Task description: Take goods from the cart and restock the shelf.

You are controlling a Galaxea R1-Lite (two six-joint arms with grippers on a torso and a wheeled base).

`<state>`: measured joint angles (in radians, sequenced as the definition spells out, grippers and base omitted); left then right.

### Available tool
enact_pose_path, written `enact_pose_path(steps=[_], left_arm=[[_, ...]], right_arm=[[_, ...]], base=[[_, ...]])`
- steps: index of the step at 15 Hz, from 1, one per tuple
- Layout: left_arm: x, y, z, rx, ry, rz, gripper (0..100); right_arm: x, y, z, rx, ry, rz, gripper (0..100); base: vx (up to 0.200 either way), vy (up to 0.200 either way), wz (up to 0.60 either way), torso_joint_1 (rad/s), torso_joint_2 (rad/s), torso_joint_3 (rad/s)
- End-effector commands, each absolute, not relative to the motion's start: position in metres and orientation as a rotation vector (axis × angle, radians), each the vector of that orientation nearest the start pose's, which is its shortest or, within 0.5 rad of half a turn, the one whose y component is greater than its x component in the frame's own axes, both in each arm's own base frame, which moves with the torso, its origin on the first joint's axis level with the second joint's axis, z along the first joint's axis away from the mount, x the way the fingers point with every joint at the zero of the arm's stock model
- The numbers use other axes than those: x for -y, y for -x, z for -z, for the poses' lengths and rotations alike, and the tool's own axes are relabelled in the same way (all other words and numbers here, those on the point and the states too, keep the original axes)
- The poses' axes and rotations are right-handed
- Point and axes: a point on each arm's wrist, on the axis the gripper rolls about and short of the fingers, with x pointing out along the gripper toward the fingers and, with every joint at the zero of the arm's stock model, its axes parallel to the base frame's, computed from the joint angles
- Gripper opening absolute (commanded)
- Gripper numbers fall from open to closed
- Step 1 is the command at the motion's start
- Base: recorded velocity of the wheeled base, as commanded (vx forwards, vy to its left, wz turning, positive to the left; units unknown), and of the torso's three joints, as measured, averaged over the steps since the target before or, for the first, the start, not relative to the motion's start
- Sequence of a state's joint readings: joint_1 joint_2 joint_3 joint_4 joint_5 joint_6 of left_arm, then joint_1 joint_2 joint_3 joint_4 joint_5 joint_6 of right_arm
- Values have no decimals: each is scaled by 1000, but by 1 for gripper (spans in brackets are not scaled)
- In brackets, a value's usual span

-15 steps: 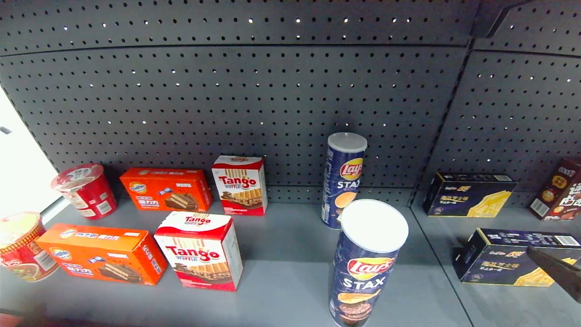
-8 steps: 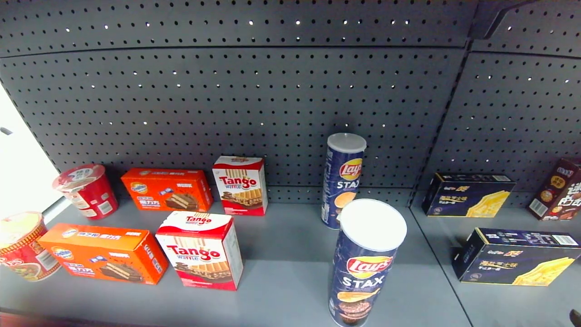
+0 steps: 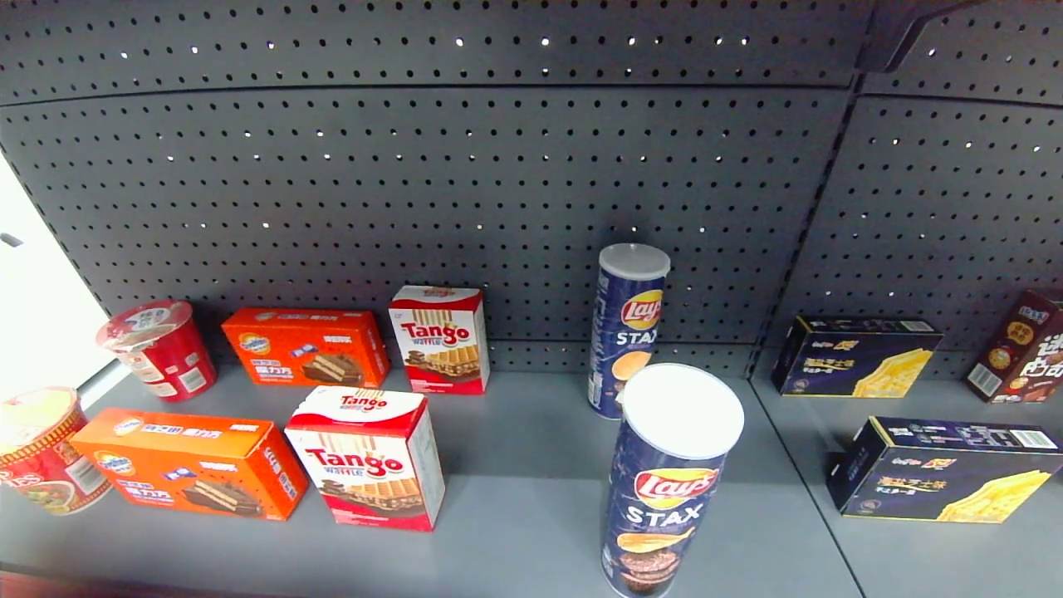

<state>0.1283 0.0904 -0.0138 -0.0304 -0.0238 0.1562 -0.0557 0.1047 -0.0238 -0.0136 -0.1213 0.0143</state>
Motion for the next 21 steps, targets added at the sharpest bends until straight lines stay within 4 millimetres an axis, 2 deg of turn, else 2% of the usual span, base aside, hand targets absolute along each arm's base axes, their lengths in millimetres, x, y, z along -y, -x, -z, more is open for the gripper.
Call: enact_pose_path(steps=[1, 6, 8, 21], left_arm=[[3, 16, -84, -60, -120, -98, 100], [3, 16, -84, -57, -87, -85, 100], [3, 16, -84, -56, -87, -80, 100], [3, 16, -84, -57, -93, -74, 100]], right_arm=[[2, 18, -85, -39, -14, 177, 100], [2, 18, -86, -29, -67, 196, 100], [2, 18, -86, -29, -66, 199, 100], [2, 18, -86, -29, -64, 196, 100]], base=[[0, 0, 0, 0, 0, 0], [0, 0, 0, 0, 0, 0], [-100, 0, 0, -1, 1, 1], [0, 0, 0, 0, 0, 0]])
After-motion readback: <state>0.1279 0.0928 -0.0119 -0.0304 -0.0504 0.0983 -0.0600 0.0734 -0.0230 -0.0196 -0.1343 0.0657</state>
